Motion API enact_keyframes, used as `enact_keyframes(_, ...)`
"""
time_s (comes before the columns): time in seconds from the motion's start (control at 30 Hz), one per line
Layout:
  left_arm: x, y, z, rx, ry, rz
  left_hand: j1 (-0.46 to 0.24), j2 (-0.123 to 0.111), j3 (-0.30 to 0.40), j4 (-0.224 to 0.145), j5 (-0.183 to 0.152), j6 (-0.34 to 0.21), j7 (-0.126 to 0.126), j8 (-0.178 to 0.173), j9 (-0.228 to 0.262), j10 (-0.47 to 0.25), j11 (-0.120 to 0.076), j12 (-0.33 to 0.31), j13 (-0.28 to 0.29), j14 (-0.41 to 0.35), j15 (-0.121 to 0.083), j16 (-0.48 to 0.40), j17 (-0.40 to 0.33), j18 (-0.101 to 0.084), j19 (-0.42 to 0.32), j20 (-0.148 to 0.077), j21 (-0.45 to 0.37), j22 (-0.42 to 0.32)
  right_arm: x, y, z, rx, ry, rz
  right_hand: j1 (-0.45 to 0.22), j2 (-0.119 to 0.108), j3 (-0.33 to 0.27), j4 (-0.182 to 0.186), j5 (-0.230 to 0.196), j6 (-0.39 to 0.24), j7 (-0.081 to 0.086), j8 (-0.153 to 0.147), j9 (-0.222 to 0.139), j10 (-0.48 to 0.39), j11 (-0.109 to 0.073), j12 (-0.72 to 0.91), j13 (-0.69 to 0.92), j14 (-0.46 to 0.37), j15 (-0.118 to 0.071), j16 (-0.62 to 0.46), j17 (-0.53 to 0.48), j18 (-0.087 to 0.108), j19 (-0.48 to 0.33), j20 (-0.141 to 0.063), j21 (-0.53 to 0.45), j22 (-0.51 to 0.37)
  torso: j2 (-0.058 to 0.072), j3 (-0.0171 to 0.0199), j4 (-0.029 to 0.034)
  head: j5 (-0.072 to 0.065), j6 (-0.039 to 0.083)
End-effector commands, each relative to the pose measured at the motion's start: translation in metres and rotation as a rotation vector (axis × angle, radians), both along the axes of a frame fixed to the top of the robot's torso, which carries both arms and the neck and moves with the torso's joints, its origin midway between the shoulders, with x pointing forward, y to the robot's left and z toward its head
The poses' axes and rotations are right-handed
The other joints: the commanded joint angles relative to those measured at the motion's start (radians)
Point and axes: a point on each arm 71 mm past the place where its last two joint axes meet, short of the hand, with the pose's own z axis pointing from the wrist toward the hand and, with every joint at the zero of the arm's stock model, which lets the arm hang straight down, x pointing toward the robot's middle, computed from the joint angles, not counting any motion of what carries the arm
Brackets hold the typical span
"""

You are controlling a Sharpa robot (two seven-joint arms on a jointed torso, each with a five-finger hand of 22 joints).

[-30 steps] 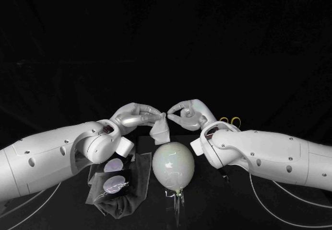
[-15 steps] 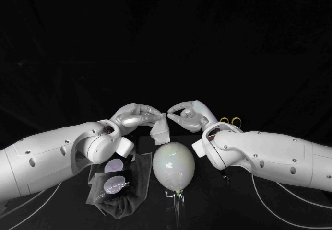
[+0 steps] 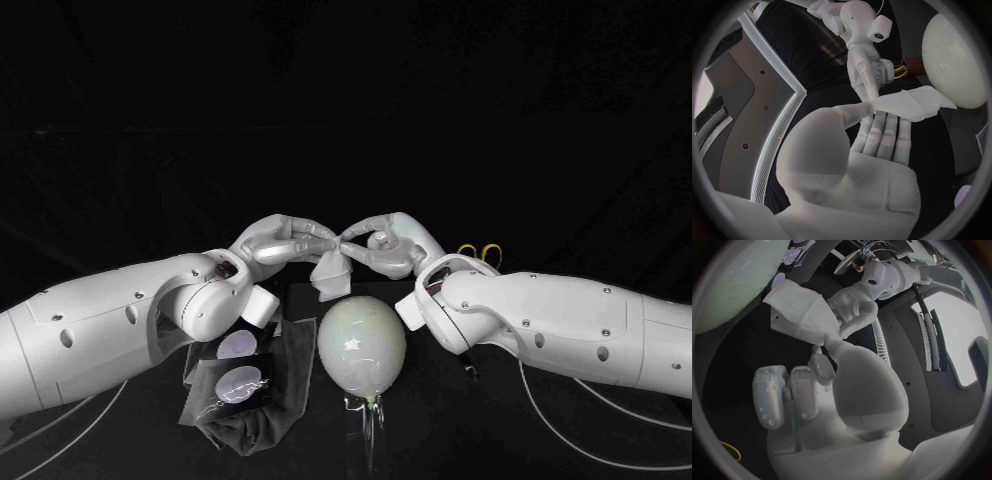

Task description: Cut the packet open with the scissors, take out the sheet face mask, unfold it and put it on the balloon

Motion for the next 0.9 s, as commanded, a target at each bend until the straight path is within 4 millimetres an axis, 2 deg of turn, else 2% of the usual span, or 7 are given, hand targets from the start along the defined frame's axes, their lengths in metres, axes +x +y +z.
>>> enact_keyframes(0.03, -0.0018, -0.0038, 0.0025, -0.014, -0.012, -0.028, 0.005, 0.009, 0.007, 0.000, 0.007, 0.005, 0.000, 0.003, 0.271, -0.004, -0.003, 0.003, 0.001, -0.002, -0.005, 0.005, -0.001, -0.012, -0.008, -0.002, 0.001, -0.001, -0.0017, 0.0049, 0.0001, -0.002, 0.003, 0.049, 0.001, 0.013, -0.001, 0.005, 0.004, 0.014, -0.002, -0.003, -0.001, 0.006, -0.002, 0.007, 0.003, 0.093, 0.005, 0.004, 0.228, -0.010, 0.095, 0.008, 0.007, 0.257, 0.000, -0.0003, 0.0001, 0.000, -0.001)
enact_keyframes(0.23, -0.0018, -0.0036, 0.0025, -0.012, -0.012, -0.029, 0.005, 0.009, 0.007, 0.000, 0.007, 0.005, 0.000, 0.003, 0.271, -0.004, -0.003, 0.003, 0.001, -0.002, -0.005, 0.005, -0.001, -0.012, -0.008, -0.002, 0.001, -0.001, -0.0020, 0.0054, 0.0007, 0.012, -0.001, 0.053, 0.007, 0.025, 0.003, 0.005, 0.004, 0.035, -0.008, -0.002, -0.003, 0.012, -0.007, 0.018, 0.009, 0.095, 0.001, 0.007, 0.232, -0.011, 0.099, 0.007, 0.013, 0.259, 0.000, -0.0002, 0.0000, 0.001, -0.002)
enact_keyframes(0.4, -0.0015, -0.0029, 0.0023, -0.010, -0.012, -0.027, 0.005, 0.010, 0.008, 0.001, 0.007, 0.005, 0.000, 0.004, 0.272, -0.004, -0.003, 0.003, 0.001, -0.002, -0.005, 0.006, -0.001, -0.012, -0.009, -0.002, 0.001, -0.001, -0.0021, 0.0047, 0.0014, 0.027, -0.005, 0.051, 0.024, 0.050, 0.016, -0.002, 0.004, 0.067, -0.023, 0.006, -0.002, 0.020, -0.019, 0.030, 0.017, 0.097, -0.008, 0.012, 0.238, -0.014, 0.104, 0.003, 0.022, 0.262, -0.001, 0.0002, -0.0006, 0.002, -0.003)
enact_keyframes(0.7, -0.0010, -0.0015, 0.0021, -0.007, -0.011, -0.024, 0.005, 0.010, 0.009, 0.001, 0.007, 0.005, 0.000, 0.004, 0.272, -0.004, -0.003, 0.003, 0.001, -0.002, -0.005, 0.006, -0.001, -0.012, -0.009, -0.002, 0.001, -0.001, -0.0020, 0.0014, 0.0022, 0.044, -0.010, 0.038, 0.022, 0.050, 0.015, -0.003, 0.004, 0.072, -0.025, 0.003, -0.004, 0.024, -0.022, 0.036, 0.020, 0.098, -0.012, 0.014, 0.241, -0.014, 0.104, -0.001, 0.023, 0.263, 0.000, 0.0003, -0.0012, 0.001, -0.002)
enact_keyframes(0.9, -0.0014, -0.0021, 0.0021, -0.008, -0.010, -0.029, 0.005, 0.010, 0.010, 0.001, 0.007, 0.004, 0.000, 0.005, 0.273, -0.004, -0.003, 0.003, 0.001, -0.002, -0.005, 0.006, -0.001, -0.012, -0.009, -0.002, 0.001, -0.001, -0.0010, -0.0006, 0.0030, 0.039, -0.026, 0.011, 0.063, 0.067, 0.031, -0.042, 0.004, 0.139, -0.055, 0.044, 0.013, 0.034, -0.045, 0.046, 0.025, 0.102, -0.029, 0.022, 0.251, -0.014, 0.104, -0.014, 0.023, 0.263, 0.000, 0.0003, -0.0003, 0.001, -0.001)
